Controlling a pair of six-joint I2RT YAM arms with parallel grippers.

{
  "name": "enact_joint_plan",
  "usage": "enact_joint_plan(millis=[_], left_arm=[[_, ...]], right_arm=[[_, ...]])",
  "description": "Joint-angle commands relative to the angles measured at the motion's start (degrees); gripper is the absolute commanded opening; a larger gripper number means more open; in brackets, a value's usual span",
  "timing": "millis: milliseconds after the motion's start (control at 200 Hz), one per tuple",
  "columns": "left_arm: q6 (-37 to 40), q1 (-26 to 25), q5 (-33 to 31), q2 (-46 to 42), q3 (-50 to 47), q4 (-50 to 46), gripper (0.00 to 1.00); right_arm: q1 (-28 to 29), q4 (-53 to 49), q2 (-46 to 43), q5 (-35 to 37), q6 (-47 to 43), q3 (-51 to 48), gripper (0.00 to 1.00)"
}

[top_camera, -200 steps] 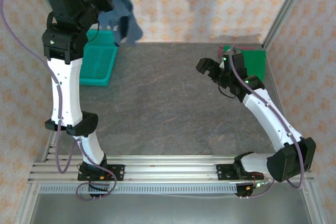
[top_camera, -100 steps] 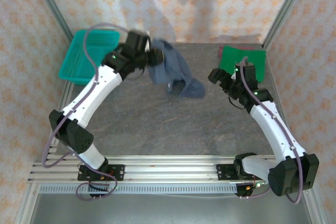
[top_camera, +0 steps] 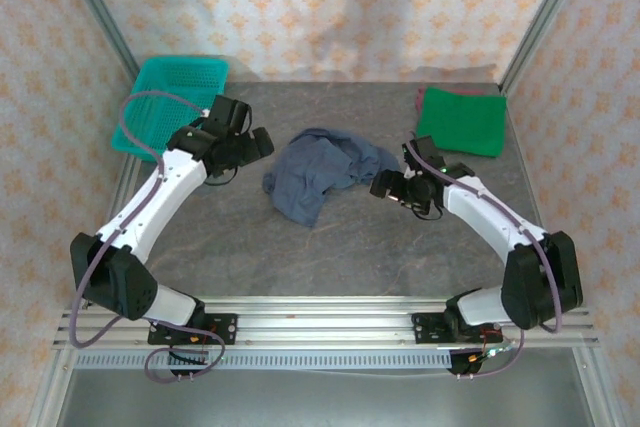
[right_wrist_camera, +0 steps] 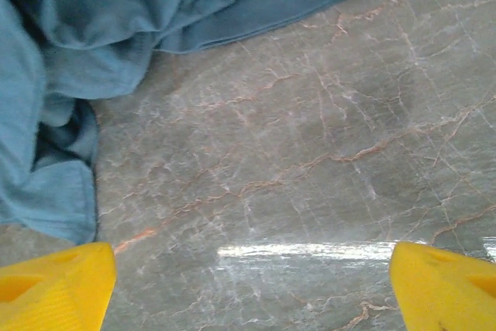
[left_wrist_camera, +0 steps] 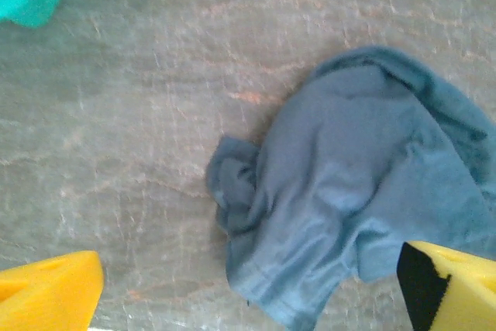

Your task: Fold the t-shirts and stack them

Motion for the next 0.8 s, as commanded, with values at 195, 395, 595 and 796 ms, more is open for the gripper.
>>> enact_joint_plan(millis=[195, 395, 595, 796], left_arm=[[-4.1, -2.9, 8.3, 2.6, -13.8, 6.7, 0.90], [-8.9, -0.4, 9.6, 5.7, -17.4, 14.9, 0.88], [-12.7, 2.0, 9.6, 9.7, -18.5, 22.3, 0.87], [-13.5, 3.3, 9.0, 14.2, -16.3, 24.2, 0.81]], right_arm=[[3.1, 11.0, 5.2, -10.0, 0.8, 2.5, 0.78], [12.5, 15.7, 11.9, -13.7, 1.0, 6.3, 0.75], [20.4, 16.4, 22.1, -13.6, 2.4, 13.0, 0.70], [24.4, 12.7, 27.9, -8.2, 4.1, 17.2, 0.69]])
